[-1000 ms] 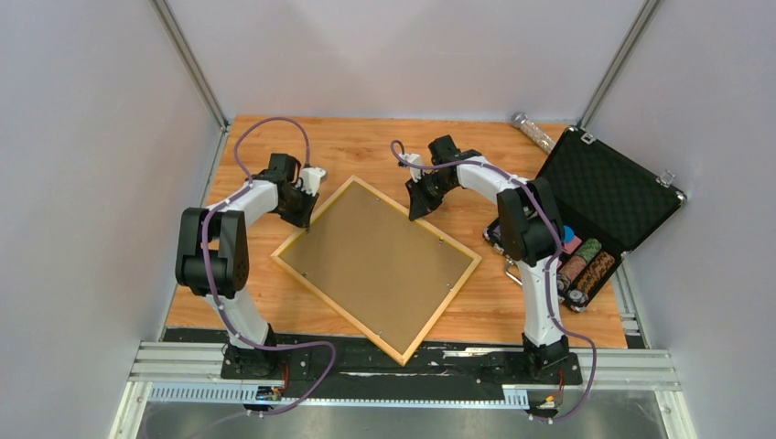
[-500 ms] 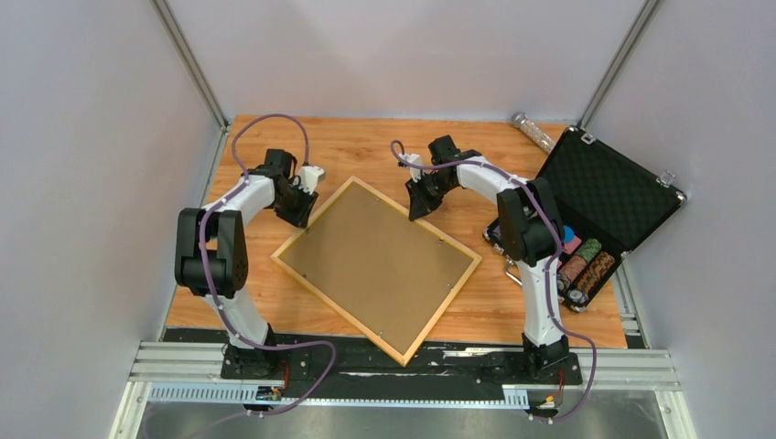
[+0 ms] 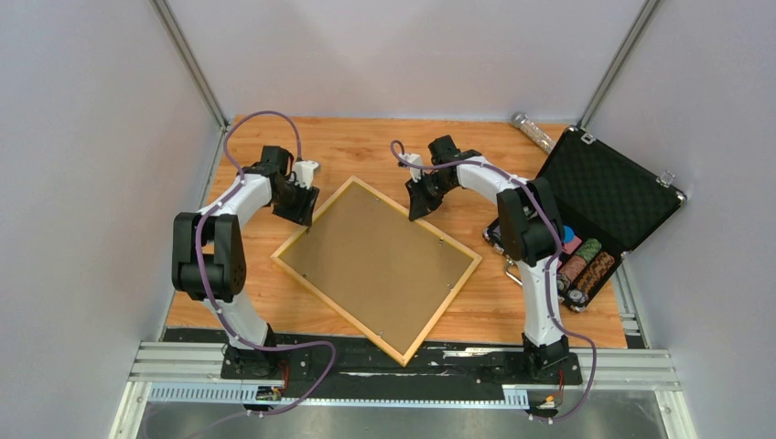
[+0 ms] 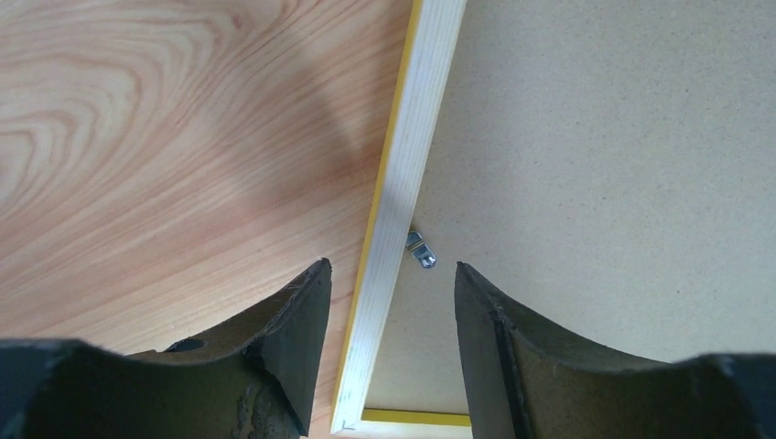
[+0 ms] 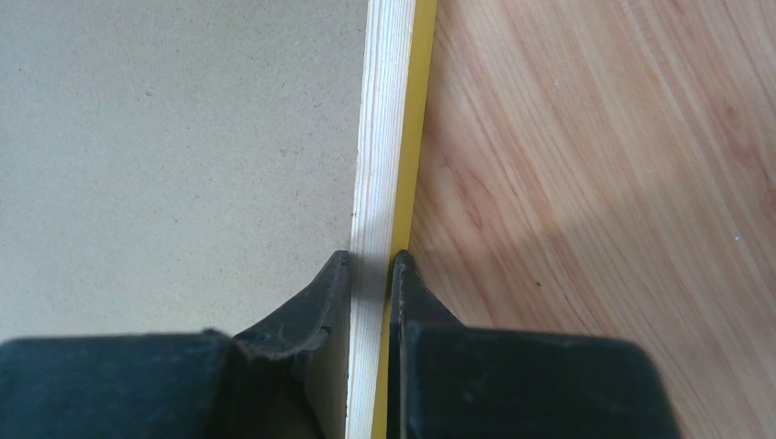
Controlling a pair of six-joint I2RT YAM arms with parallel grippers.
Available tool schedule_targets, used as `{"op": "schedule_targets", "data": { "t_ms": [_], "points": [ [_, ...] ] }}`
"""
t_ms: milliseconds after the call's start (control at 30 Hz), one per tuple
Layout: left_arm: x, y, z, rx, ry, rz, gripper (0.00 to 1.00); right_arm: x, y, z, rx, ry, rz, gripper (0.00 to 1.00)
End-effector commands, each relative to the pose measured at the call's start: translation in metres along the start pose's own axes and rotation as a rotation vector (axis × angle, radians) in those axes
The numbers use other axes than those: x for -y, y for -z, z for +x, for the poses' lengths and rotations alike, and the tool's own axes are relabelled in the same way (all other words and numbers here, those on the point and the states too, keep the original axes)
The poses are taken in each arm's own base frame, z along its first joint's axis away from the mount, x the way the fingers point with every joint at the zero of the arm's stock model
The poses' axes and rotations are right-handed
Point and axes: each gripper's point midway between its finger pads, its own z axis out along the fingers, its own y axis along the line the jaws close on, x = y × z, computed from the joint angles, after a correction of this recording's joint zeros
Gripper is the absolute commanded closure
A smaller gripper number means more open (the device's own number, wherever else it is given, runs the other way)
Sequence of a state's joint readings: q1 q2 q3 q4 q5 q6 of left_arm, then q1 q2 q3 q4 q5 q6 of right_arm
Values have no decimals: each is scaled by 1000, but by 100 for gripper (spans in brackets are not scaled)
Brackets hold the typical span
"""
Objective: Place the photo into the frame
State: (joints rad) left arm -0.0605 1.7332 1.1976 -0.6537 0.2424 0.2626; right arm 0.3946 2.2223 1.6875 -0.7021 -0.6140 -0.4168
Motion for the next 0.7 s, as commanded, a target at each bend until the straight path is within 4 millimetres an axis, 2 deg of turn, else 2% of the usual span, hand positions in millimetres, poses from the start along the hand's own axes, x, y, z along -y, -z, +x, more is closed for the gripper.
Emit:
{"op": "schedule_targets", "data": {
  "t_ms": [0,467,667],
  "points": [
    [-5,-2,-3,20,31,-47,39,24,-16,78,-227,-81,61,99],
    [-12,-25,14,-24,22,-119,40,25,-16,80,-231,-83,62,99],
    [-15,-27,11,-14,25,-141,45,25,-16,79,-230,-83,61,99]
  ]
}}
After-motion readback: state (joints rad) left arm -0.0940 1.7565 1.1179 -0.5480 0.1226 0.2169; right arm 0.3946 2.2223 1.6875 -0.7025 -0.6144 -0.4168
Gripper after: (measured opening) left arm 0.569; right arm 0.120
